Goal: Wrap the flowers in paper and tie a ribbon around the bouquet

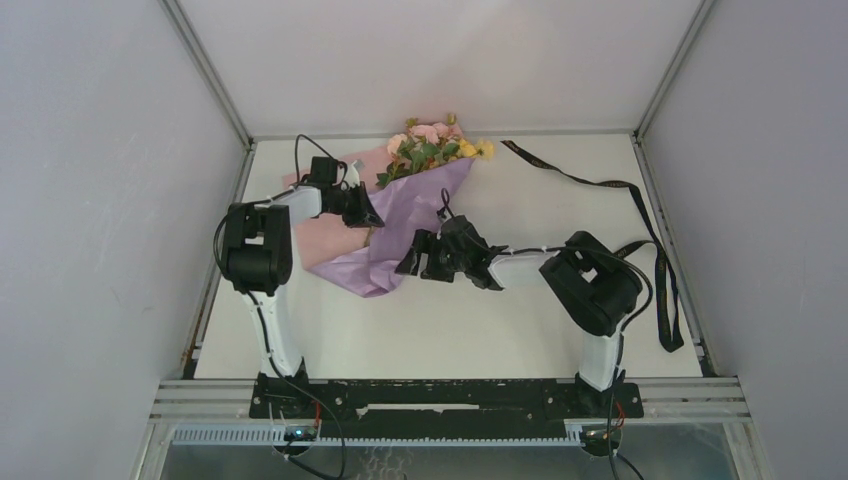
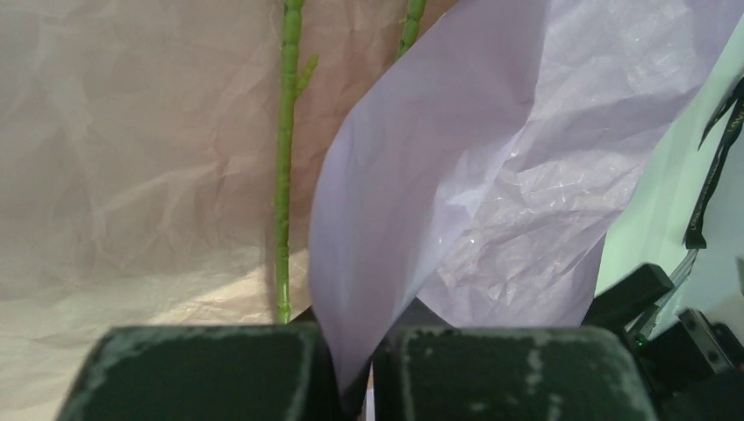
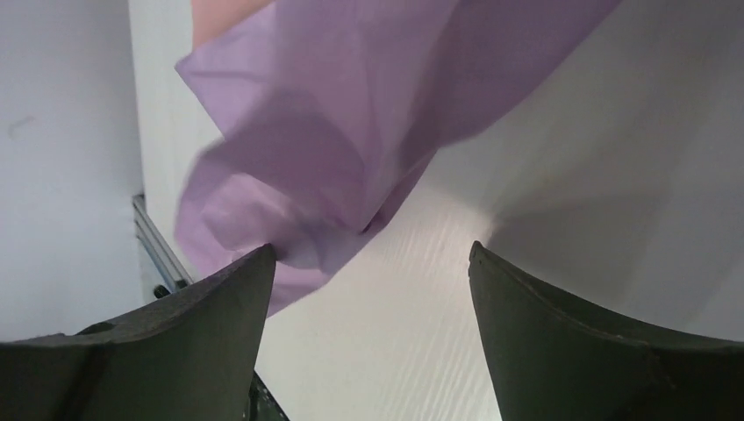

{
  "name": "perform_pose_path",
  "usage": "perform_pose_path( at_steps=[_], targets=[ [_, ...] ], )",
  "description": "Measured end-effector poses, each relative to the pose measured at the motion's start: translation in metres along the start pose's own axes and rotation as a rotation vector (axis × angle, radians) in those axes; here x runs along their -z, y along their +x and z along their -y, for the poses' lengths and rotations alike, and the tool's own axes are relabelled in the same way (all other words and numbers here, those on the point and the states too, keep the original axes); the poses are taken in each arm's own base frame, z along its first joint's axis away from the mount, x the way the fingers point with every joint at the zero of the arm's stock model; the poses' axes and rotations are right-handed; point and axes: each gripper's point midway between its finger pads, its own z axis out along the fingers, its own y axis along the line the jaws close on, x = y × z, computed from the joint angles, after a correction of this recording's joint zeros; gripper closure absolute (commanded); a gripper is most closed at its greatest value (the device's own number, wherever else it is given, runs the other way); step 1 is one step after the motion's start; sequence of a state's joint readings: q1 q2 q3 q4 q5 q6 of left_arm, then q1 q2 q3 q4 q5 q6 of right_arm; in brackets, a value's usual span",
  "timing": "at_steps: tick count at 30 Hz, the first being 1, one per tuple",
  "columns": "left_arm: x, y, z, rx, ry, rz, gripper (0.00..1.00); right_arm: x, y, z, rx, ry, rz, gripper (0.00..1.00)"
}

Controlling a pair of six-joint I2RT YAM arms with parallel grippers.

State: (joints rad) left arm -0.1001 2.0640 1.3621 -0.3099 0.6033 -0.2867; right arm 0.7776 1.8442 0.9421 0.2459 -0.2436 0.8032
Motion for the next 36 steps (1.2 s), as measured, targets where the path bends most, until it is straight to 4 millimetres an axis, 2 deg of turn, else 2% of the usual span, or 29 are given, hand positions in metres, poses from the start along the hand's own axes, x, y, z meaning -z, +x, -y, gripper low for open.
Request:
perform_pose_path(
  at_steps=[2,4,9,11,16,19,24,27,30,33,36],
  targets=[
    [0.0,0.0,0.0,0.0,-0.001,0.0,1.0,-0.009,-0.007,0.004,-0.045,-0.031,0.011,0.15],
    [0.0,0.0,0.0,0.0,-0.001,0.0,1.0,-0.015,-0.015,0.005,-0.086,-0.068,0.028,0.25],
    [0.0,0.0,-0.001,-0.01,-0.002,0.0,1.0,-0.023,-0.032,0.01,-0.162,-0.128,0.058,0.74],
    [0.0,0.0,-0.001,-0.018,-0.003,-0.001,1.0,-0.023,-0.037,0.013,-0.184,-0.141,0.058,1.0],
    [0.001,0.001,0.002,-0.051,0.002,-0.002,1.0,-0.018,-0.045,0.019,-0.195,-0.159,0.058,1.0],
    [0.002,0.009,0.016,-0.073,0.026,-0.024,1.0,-0.003,-0.044,0.037,-0.202,-0.135,0.057,1.0],
    [-0.003,0.033,0.058,-0.136,0.104,-0.085,1.0,0.05,-0.051,0.071,-0.162,-0.06,0.057,0.99],
    [-0.006,0.049,0.09,-0.193,0.156,-0.117,1.0,0.083,-0.055,0.084,-0.109,-0.006,0.045,0.77],
    [-0.011,0.059,0.113,-0.229,0.204,-0.137,1.0,0.112,-0.055,0.098,-0.075,0.064,0.039,0.65],
    [-0.011,0.057,0.12,-0.214,0.23,-0.129,1.0,0.143,-0.054,0.116,-0.041,0.173,0.056,0.6],
    [-0.01,0.046,0.114,-0.187,0.244,-0.089,1.0,0.166,-0.053,0.12,0.02,0.262,0.085,0.59]
  ],
)
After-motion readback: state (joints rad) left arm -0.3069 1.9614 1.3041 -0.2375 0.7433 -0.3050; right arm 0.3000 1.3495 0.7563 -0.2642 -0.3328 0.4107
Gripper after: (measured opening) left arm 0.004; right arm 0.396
